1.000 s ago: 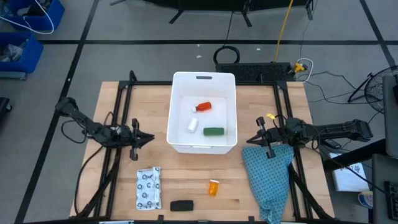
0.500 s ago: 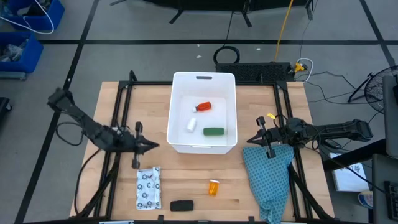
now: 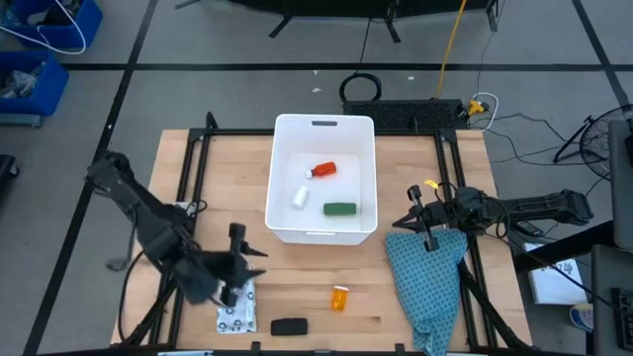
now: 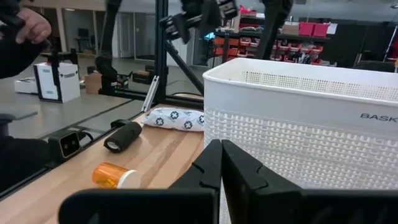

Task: Pick & place medical supplies in basket/bin
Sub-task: Put the mailer bag into the basket

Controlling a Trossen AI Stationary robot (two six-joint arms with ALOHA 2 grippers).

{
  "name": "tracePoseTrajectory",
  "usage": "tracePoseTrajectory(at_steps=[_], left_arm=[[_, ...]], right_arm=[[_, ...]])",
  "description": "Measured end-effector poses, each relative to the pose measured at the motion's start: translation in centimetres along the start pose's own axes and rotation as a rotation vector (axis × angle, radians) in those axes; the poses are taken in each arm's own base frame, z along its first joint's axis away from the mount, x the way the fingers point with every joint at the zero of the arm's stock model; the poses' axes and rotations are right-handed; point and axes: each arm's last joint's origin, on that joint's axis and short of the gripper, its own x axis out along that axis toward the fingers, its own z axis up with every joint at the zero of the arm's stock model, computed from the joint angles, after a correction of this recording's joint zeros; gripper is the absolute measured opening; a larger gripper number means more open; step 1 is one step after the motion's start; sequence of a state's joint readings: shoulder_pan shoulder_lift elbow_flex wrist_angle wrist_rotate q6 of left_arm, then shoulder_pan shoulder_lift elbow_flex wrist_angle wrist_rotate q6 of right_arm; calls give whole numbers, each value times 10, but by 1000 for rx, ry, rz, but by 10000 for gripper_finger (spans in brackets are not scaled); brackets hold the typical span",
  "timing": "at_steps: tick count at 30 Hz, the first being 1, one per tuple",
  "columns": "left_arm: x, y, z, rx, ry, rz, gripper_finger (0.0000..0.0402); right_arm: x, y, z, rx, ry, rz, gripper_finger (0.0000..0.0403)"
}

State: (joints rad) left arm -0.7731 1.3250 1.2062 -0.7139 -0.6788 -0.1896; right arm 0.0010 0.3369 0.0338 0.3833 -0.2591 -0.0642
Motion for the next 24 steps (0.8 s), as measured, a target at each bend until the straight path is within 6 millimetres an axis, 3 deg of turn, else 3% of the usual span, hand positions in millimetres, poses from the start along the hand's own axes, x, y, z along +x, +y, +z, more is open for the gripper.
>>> tracePoseTrajectory(at_steps=[4, 9, 16, 24], left_arm=[[10, -17, 8, 75, 132, 10, 265], [24, -42, -3, 202, 304, -70, 319], [38, -63, -15, 112, 472, -218, 328], [75, -59, -29, 164, 720, -412, 328]], right_arm=[[0, 0, 0, 23, 1, 0, 0], [0, 0, -1, 28, 7, 0, 0], [0, 0, -1, 30, 14, 0, 0], [0, 0, -1, 30, 14, 0, 0]])
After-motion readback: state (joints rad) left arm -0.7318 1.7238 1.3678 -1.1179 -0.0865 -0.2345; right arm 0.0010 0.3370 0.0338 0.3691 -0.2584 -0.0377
